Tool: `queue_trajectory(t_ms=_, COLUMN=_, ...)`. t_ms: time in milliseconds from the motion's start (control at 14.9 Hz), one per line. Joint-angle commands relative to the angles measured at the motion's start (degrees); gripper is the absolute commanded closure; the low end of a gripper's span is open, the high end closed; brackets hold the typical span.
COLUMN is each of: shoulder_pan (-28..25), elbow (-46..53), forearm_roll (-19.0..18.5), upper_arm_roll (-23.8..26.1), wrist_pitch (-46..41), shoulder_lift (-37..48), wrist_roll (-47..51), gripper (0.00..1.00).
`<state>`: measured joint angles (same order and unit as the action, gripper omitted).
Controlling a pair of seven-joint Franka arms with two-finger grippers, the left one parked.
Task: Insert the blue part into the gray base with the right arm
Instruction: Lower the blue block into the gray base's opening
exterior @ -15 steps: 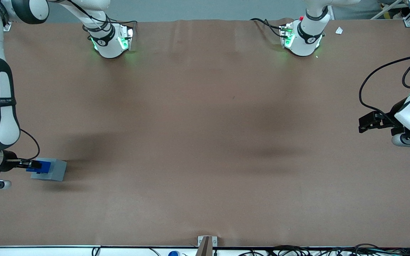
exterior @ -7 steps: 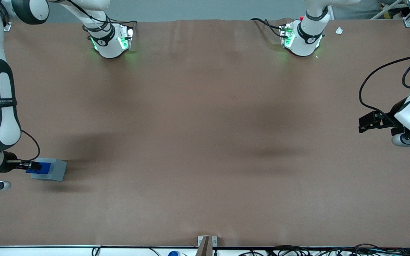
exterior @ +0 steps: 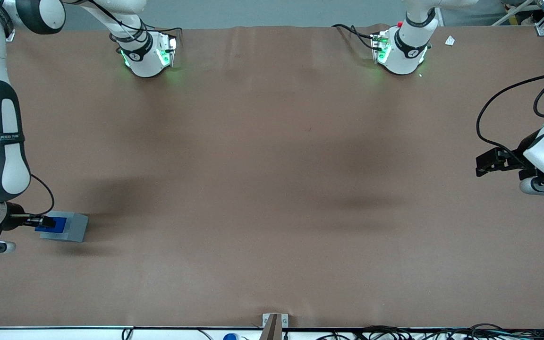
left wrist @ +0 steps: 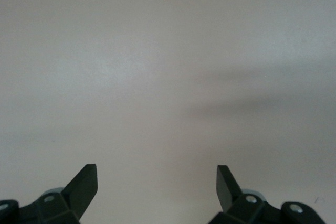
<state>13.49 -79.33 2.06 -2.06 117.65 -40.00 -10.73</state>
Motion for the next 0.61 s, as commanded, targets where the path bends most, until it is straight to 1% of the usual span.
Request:
queue_trajectory(t_ms=0, shoulder_pan=1.1, elbow=-0.2, forearm_roll=0.0, upper_arm_roll=0.6, wrist_pitch=1.3, shoulder_lift=-0.6, wrist_roll=0.8, gripper=0.98)
queue_trajectory(t_ms=67, shoulder_pan=1.2, elbow=-0.3, forearm_roll=0.0, upper_arm_roll=0.6, wrist_pitch=1.2, shoulder_lift=-0.6, wrist_roll=0.8, gripper=0.92)
queue_trajectory(t_ms=135, shoulder_pan=1.2, elbow=-0.3, forearm_roll=0.0, upper_arm_roll=0.6, wrist_pitch=1.0, shoulder_lift=-0.6, wrist_roll=0.9, gripper=0.79)
queue_trajectory(t_ms=202, shoulder_pan=1.2, elbow=-0.3, forearm_roll=0.1, upper_arm_roll=0.6, wrist_pitch=1.0, shoulder_lift=-0.7, wrist_roll=0.9, gripper=0.61)
queue_trajectory(t_ms=269, shoulder_pan=1.2, elbow=-0.3, forearm_roll=0.1, upper_arm_roll=0.6, wrist_pitch=1.0, shoulder_lift=-0.7, wrist_roll=0.8, gripper=0.61)
queue_trajectory(t_ms=538, shoulder_pan=1.2, elbow=-0.3, forearm_roll=0.2, upper_arm_roll=0.6, wrist_pitch=1.1, shoulder_lift=-0.7, wrist_roll=0.8, gripper=0.46)
